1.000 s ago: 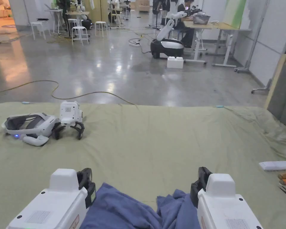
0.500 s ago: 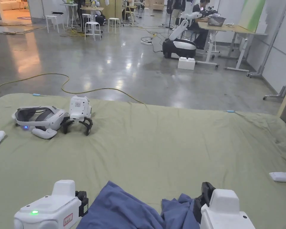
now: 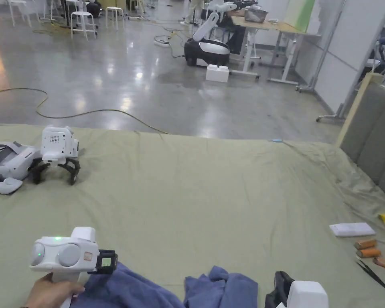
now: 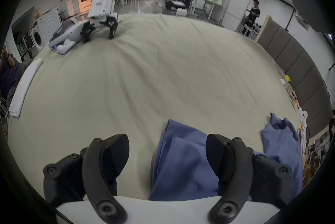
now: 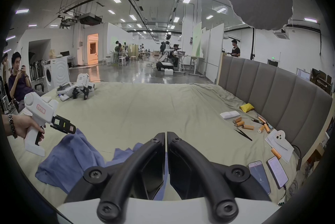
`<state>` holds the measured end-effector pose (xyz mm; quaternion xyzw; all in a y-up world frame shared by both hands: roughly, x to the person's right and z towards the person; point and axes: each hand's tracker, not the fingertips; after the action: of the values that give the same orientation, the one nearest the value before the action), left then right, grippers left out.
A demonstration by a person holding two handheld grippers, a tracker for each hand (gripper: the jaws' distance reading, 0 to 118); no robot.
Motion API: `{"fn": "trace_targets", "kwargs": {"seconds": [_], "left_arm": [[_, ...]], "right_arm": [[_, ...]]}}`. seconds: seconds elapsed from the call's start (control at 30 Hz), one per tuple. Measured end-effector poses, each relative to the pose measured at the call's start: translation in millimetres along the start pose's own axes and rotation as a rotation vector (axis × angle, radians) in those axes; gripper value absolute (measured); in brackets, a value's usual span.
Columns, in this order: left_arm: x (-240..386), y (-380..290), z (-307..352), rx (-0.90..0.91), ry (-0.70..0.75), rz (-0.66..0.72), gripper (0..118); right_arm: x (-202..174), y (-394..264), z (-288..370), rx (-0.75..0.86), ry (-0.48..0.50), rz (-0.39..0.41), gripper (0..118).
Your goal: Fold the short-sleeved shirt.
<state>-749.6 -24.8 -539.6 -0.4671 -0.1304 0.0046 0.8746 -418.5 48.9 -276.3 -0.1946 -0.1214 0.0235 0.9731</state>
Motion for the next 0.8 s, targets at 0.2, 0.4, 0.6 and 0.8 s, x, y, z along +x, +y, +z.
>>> {"fn": "trace_targets", "kwargs": {"seconds": [0.2,0.4,0.6,0.8], "left_arm": [[21.9,-6.0,-25.5,-0.098,0.122,-0.121,73],[40.4,-14.8,-6.1,-0.048,0.060,-0.211,6],[28.0,-19.7,46.7,0.057,-0.009,-0.175,4],[8.5,-31.6,88.0,0.169,-0.059,-0.127,4]], "right_arm": [[13.1,-10.2,-9.2,-0.047,-0.032,0.017,2],[17.4,-14.8,-32.8,-0.104,-0.019,0.001,2],[26.0,-2.7,-95.5,-0.249,0.058,-0.013,20],[18.8,-14.4,-185.8,-0.542,0.157,0.045,78]]}}
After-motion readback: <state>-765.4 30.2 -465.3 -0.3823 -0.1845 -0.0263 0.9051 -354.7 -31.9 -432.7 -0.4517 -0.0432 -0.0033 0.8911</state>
